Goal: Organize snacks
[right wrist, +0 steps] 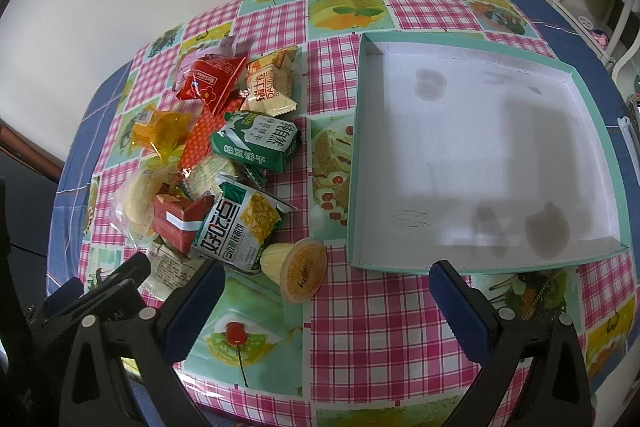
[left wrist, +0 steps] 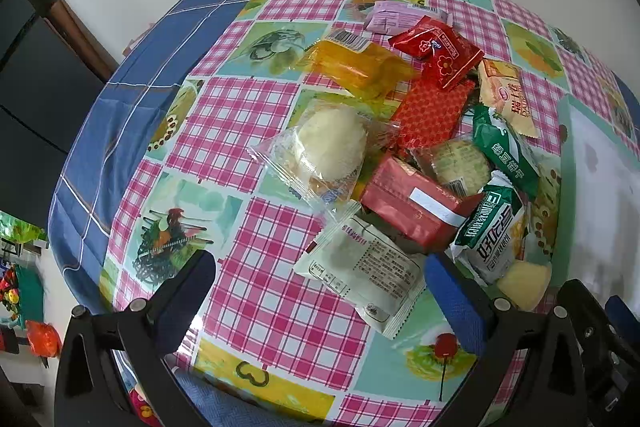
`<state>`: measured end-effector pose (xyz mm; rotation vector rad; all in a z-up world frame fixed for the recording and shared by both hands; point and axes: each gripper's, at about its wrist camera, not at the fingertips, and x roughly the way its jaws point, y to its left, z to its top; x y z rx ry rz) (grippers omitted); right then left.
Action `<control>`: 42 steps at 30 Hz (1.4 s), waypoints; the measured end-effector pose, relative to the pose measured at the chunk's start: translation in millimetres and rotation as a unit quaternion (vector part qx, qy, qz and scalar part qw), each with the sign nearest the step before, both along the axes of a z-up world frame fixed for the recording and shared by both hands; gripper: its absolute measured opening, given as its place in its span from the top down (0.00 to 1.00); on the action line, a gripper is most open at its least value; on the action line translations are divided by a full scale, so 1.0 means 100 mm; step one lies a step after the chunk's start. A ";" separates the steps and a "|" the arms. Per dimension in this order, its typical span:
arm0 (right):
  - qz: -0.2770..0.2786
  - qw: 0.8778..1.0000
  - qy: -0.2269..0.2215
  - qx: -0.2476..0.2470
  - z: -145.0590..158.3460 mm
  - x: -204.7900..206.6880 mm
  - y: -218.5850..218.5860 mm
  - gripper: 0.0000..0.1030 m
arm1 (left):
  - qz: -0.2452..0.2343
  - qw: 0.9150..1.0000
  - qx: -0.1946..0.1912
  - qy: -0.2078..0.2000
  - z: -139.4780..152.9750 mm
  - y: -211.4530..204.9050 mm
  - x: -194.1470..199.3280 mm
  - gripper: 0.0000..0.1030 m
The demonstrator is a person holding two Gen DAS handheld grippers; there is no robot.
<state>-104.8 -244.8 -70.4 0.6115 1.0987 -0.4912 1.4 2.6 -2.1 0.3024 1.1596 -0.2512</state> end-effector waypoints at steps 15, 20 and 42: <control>-0.001 1.000 0.000 0.000 0.00 0.00 0.01 0.00 | 0.041 0.999 -0.006 -0.023 0.04 0.18 0.11 0.00; -0.001 1.000 0.001 0.000 -0.01 0.01 0.01 0.00 | 0.057 0.998 -0.023 -0.011 0.04 0.26 0.18 0.00; 0.070 0.997 0.036 0.016 -0.23 0.42 0.28 0.28 | 0.091 0.990 -0.070 0.086 -0.27 0.38 0.38 0.00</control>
